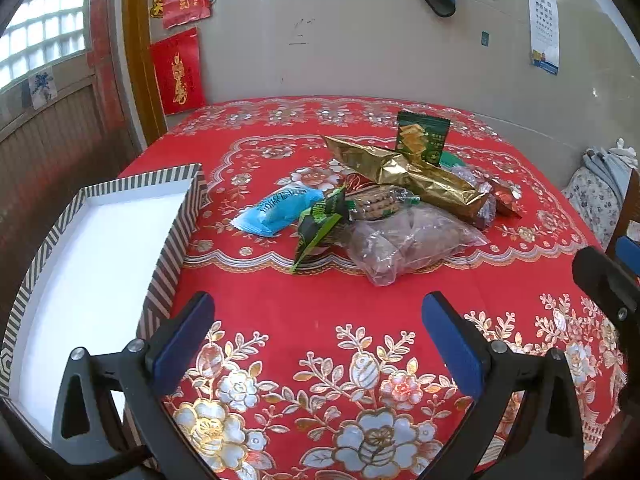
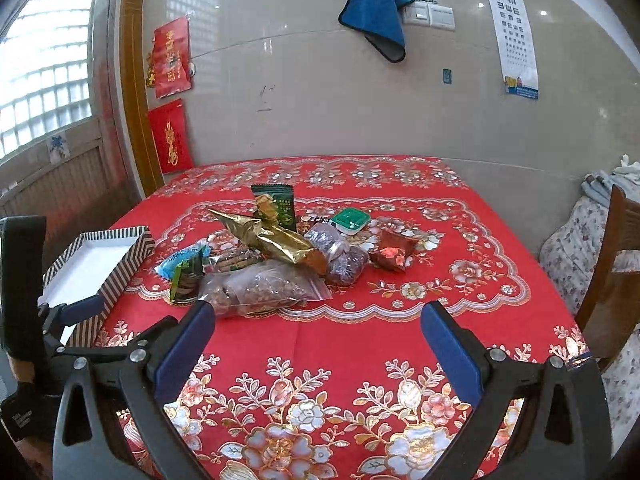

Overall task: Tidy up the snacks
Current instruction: 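Move both tools toward the snack pile on the table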

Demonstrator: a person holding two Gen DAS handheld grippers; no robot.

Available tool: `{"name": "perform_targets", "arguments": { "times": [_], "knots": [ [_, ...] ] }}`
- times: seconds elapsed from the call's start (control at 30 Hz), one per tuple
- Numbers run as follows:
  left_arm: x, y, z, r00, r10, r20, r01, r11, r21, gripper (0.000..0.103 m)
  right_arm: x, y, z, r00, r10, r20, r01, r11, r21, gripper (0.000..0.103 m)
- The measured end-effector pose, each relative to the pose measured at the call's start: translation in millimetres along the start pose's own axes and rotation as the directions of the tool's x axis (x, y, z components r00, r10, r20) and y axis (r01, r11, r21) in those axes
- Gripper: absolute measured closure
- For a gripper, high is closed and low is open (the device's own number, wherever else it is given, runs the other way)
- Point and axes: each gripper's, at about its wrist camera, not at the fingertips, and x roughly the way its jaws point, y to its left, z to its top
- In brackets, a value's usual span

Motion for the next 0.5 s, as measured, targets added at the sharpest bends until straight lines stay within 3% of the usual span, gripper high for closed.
{"name": "perform_targets", "arguments": {
  "times": [0.5],
  "knots": [
    [-4.0,4.8,0.5,1.000,0.006,0.025,-0.005,1.000,-0.007,0.000,1.2,4.7,-0.1,1.000,0.005,-0.019,-0.005,1.000,-0.005,0.000]
  ]
}}
